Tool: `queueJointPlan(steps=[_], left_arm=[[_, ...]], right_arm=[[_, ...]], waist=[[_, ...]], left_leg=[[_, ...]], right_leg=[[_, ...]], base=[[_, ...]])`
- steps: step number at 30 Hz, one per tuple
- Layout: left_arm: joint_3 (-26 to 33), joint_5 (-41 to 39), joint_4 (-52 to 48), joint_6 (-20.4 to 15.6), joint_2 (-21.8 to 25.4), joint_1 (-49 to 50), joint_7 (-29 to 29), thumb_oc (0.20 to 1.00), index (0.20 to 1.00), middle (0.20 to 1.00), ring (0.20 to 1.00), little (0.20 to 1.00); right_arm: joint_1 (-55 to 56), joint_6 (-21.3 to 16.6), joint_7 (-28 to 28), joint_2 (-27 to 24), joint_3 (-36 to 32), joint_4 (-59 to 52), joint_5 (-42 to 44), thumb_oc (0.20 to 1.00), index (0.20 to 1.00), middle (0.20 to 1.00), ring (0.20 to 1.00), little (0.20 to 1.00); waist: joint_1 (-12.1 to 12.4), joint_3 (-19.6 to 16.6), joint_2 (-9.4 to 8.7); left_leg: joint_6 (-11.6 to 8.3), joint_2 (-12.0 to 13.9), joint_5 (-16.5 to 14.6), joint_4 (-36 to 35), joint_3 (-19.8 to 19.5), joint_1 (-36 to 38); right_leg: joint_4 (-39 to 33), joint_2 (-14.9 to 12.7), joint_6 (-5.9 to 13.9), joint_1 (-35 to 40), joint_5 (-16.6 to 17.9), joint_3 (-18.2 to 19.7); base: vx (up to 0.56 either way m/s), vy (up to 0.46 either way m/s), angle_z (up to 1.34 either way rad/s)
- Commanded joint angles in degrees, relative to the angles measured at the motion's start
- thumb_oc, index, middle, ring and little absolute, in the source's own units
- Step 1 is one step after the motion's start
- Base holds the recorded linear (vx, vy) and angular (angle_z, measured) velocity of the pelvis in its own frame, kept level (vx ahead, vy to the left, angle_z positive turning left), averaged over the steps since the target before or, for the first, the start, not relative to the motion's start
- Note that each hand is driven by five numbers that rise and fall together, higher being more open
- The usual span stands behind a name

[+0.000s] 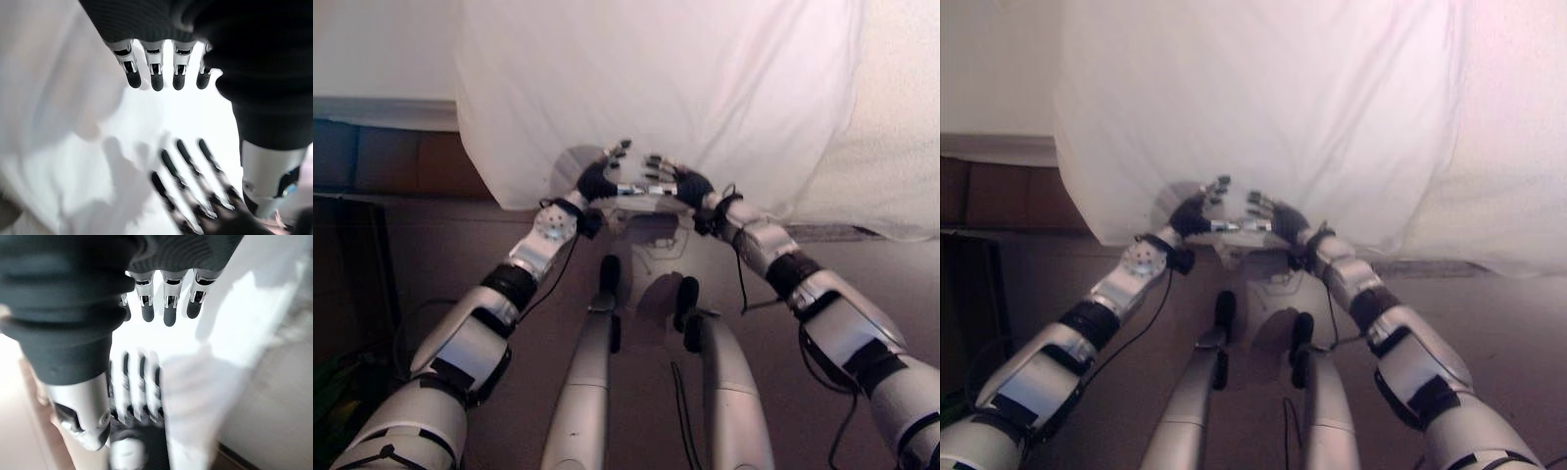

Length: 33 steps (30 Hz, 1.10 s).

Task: Make the bed

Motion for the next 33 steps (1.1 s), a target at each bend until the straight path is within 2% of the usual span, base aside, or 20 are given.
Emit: queueJointPlan(steps=[1, 7, 11, 14, 17, 18, 20, 21, 23, 27, 30, 33], left_arm=[[1.28, 0.09, 4.68, -2.94, 0.2, -4.54, 2.64, 1.0, 1.0, 1.0, 1.0, 1.0], [2.23, -2.11, 12.78, -2.23, 2.63, -10.18, 4.23, 1.0, 1.0, 1.0, 1.0, 1.0], [5.24, -5.16, 18.53, -0.93, 6.89, -11.75, 4.53, 1.0, 1.0, 1.0, 1.0, 1.0], [8.32, -4.68, 20.07, -0.06, 9.87, -9.48, 6.0, 1.0, 1.0, 1.0, 1.0, 1.0], [9.76, -3.11, 20.86, 0.74, 11.66, -7.3, 6.44, 1.0, 1.0, 1.0, 1.0, 1.0], [11.28, -2.27, 21.47, 1.34, 13.61, -4.61, 6.74, 1.0, 1.0, 1.0, 1.0, 1.0], [13.17, -2.19, 21.54, 1.55, 14.24, -2.17, 7.09, 1.0, 1.0, 1.0, 1.0, 1.0], [17.81, -3.38, 21.97, 1.89, 14.68, 2.71, 8.21, 1.0, 1.0, 1.0, 1.0, 1.0], [20.35, -3.33, 22.36, 2.39, 14.24, 6.47, 8.46, 1.0, 1.0, 1.0, 1.0, 1.0], [26.39, -4.94, 23.81, 2.86, 10.27, 15.89, 8.54, 1.0, 1.0, 1.0, 1.0, 1.0], [29.58, -7.02, 24.31, 2.94, 4.89, 23.05, 7.03, 1.0, 1.0, 1.0, 1.0, 1.0], [29.77, -6.77, 25.33, 3.24, -1.37, 29.41, 4.18, 1.0, 1.0, 1.0, 1.0, 1.0]], right_arm=[[-3.44, -2.34, -3.49, 1.54, -1.65, 5.52, 3.04, 1.0, 1.0, 1.0, 1.0, 1.0], [-8.88, -1.63, -5.3, -1.13, -4.05, 14.84, 3.65, 1.0, 1.0, 1.0, 1.0, 1.0], [-9.22, -0.7, -7.44, -7.62, -6.98, 21.62, 0.97, 1.0, 1.0, 1.0, 1.0, 1.0], [-6.38, -0.95, -9.19, -12.2, -10.59, 23.64, 0.85, 1.0, 1.0, 1.0, 1.0, 1.0], [-3.77, -0.32, -10.59, -14.7, -13.01, 25.52, -0.7, 1.0, 1.0, 1.0, 1.0, 1.0], [-2.06, 0.15, -12.23, -17.81, -14.42, 28.04, -3.64, 1.0, 1.0, 1.0, 1.0, 1.0], [-0.19, 0.24, -13.47, -18.31, -16.18, 28.51, -3.65, 1.0, 1.0, 1.0, 1.0, 1.0], [4.11, 0.18, -14.85, -20.05, -20.27, 29.0, -3.18, 1.0, 1.0, 1.0, 1.0, 1.0], [7.0, 0.42, -15.95, -20.24, -22.36, 29.57, -3.91, 1.0, 1.0, 1.0, 1.0, 1.0], [14.66, 0.1, -17.67, -17.87, -28.05, 29.79, -3.23, 1.0, 1.0, 1.0, 1.0, 1.0], [21.79, -0.55, -17.31, -13.94, -31.35, 28.56, -2.95, 1.0, 1.0, 1.0, 1.0, 1.0], [29.87, -1.28, -15.38, -8.26, -32.5, 26.47, -3.45, 1.0, 1.0, 1.0, 1.0, 1.0]], waist=[[0.81, -2.34, -0.53], [0.77, -2.18, -0.52], [0.74, -2.21, -0.18], [0.93, -2.11, 0.3], [0.88, -2.38, 0.59], [1.1, -2.33, 0.96], [1.16, -2.36, 1.13], [1.39, -2.4, 1.28], [1.3, -2.66, 1.32], [1.45, -3.56, 1.37], [1.43, -4.67, 1.44], [1.39, -6.6, 1.22]], left_leg=[[1.17, -0.98, -7.81, 6.77, 4.62, 0.36], [1.1, -1.2, -7.9, 6.15, 4.66, 0.65], [0.71, -1.39, -6.98, 3.76, 4.59, 2.14], [0.63, -1.31, -6.58, 1.06, 4.17, 4.12], [0.56, -1.32, -5.34, -2.23, 4.0, 5.64], [0.3, -1.43, -4.67, -4.16, 3.92, 7.19], [0.16, -1.44, -4.08, -5.58, 3.69, 8.39], [-0.22, -1.31, -3.11, -8.2, 3.34, 10.6], [-0.4, -1.34, -2.17, -10.48, 2.73, 12.45], [-0.51, -1.47, -0.54, -15.79, 1.96, 18.09], [-0.74, -1.13, 0.93, -21.2, 0.99, 24.15], [-0.83, -0.82, 2.25, -25.83, 0.18, 30.02]], right_leg=[[-4.58, 0.11, 4.15, -0.23, 5.23, 1.78], [-5.36, -0.1, 4.13, 0.24, 4.92, 1.33], [-8.16, -0.41, 4.29, 2.18, 5.42, 0.32], [-10.99, -0.32, 4.41, 4.3, 5.98, -0.03], [-14.07, -0.39, 4.51, 5.88, 7.08, -0.66], [-15.84, -0.27, 4.62, 7.48, 7.65, -1.0], [-17.61, -0.19, 4.62, 8.97, 7.99, -1.3], [-20.26, 0.07, 4.65, 11.56, 8.45, -1.7], [-22.11, 0.31, 4.72, 13.33, 8.96, -2.14], [-26.5, 0.85, 4.89, 18.87, 10.02, -2.63], [-30.29, 1.0, 5.04, 24.76, 10.62, -3.38], [-33.77, 1.47, 5.08, 30.42, 11.28, -3.74]], base=[[0.01, 0.021, -0.16], [0.01, 0.008, -0.03], [0.0, -0.009, 0.02], [0.01, -0.02, 0.01], [0.0, -0.019, 0.03], [0.03, -0.058, 0.07], [0.03, -0.062, 0.05], [0.04, -0.073, 0.01], [0.06, -0.095, 0.04], [0.06, -0.075, 0.07], [0.1, -0.072, 0.07], [0.11, -0.062, 0.02]])
